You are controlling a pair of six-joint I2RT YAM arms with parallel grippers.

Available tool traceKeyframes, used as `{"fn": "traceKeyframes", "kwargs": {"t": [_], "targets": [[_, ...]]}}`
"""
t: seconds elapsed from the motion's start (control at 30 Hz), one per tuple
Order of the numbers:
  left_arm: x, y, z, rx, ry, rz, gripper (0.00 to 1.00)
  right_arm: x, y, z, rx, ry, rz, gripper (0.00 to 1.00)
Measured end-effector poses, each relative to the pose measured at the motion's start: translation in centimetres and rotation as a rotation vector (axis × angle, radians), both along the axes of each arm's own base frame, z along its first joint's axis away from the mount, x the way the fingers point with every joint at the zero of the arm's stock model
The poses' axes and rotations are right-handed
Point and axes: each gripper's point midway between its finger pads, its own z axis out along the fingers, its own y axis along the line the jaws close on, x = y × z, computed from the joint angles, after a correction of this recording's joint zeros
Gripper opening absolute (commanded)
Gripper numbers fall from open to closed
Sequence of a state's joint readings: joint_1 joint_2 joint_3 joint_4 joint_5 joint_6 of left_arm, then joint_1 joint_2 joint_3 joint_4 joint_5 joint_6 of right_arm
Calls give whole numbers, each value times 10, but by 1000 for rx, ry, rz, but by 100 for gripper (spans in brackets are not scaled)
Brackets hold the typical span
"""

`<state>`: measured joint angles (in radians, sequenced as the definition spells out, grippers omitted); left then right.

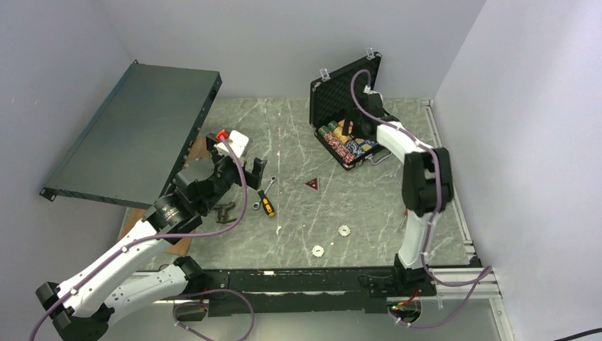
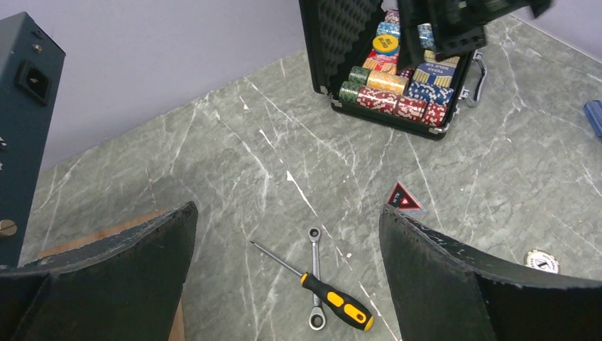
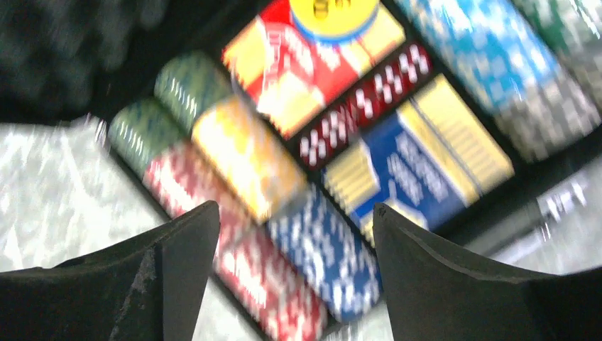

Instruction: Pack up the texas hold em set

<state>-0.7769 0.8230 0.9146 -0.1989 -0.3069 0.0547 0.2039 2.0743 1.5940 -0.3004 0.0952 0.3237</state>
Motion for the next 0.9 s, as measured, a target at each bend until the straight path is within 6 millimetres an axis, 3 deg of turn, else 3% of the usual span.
{"fn": "traceKeyframes", "kwargs": {"t": [0.13, 0.27, 0.5, 0.6, 0.77, 0.9], "targets": [[-1, -2, -2, -5, 11, -8, 99, -68, -1, 36, 30, -26, 5, 82], [-2, -4, -2, -11, 15, -19, 99, -134, 18, 50, 65, -37, 61, 84], [-4, -8, -3, -21, 24, -40, 99, -264, 63, 3, 81, 177, 223, 86], [-5, -9, -1, -28, 25, -47, 99, -304, 74, -11, 83, 263, 271, 86], [-5, -10, 2, -36, 23, -53, 99, -343, 75, -29, 69, 366, 279, 86], [-6, -11, 3, -39, 23, -55, 99, -352, 78, -37, 48, 391, 283, 87]]}}
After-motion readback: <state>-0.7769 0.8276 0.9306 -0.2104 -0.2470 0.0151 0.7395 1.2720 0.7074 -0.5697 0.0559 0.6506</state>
